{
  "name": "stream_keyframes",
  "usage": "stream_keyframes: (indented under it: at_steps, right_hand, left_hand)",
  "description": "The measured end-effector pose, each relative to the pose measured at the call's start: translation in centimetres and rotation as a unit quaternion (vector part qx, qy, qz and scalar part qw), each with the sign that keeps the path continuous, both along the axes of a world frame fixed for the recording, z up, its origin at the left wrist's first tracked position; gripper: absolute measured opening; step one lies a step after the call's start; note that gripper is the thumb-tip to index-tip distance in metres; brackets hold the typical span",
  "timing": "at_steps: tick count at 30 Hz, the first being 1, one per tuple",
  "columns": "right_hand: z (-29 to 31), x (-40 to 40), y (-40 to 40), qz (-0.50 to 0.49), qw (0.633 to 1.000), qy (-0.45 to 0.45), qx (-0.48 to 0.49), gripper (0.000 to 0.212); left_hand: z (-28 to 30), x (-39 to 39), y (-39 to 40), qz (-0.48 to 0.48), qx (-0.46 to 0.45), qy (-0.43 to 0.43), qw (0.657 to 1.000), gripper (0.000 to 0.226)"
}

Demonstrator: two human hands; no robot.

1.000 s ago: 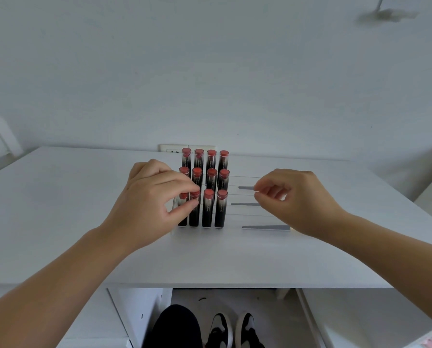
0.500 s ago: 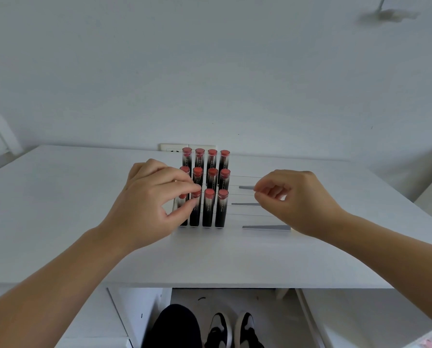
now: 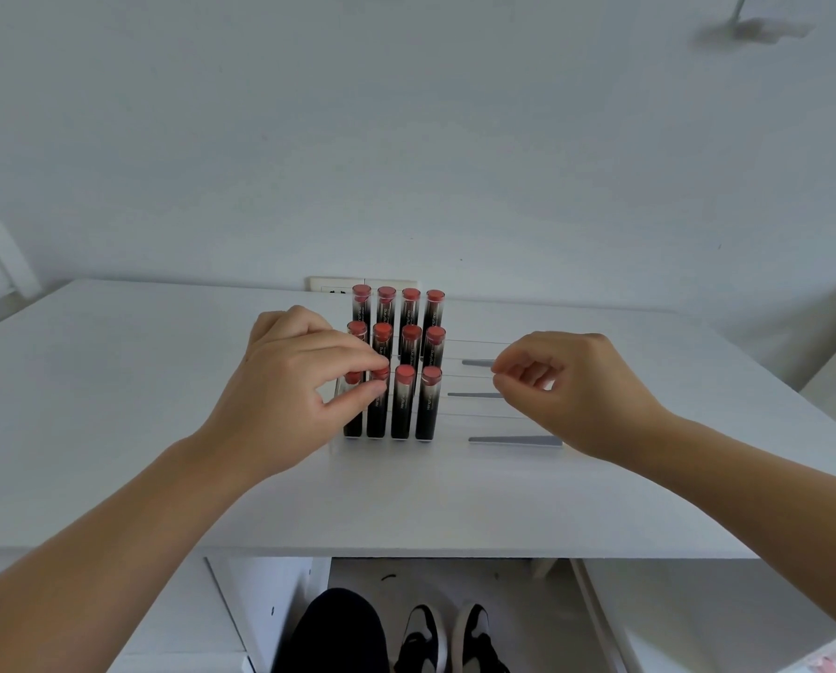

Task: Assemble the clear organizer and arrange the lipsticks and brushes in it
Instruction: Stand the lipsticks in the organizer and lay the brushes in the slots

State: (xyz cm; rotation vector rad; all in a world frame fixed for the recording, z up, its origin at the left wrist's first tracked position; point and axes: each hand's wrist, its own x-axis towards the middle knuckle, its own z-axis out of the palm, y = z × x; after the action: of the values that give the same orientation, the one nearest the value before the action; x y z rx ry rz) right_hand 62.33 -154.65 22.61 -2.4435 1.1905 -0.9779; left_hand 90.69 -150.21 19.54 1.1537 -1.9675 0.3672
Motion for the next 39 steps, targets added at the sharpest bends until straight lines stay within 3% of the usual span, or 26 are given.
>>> stream_keyframes:
  at_steps: [15, 23, 39]
  right_hand:
    - [0.0, -0.2, 0.0, 0.000, 0.999, 0.025, 0.022, 0.010]
    - [0.9, -0.6, 0.2, 0.020, 0.987, 0.147, 0.065, 0.009]
    - [4.1, 2.6, -1.3, 0.026, 0.997, 0.067, 0.035, 0.007]
  left_hand:
    - [-0.3, 0.0, -0.1, 0.000, -0.009, 0.009, 1.000, 0.025]
    - [-0.1, 0.0, 0.1, 0.002, -0.003, 0.010, 1.000, 0.031]
    - [-0.1, -0.1, -0.1, -0.008, 0.002, 0.018, 1.000, 0.026]
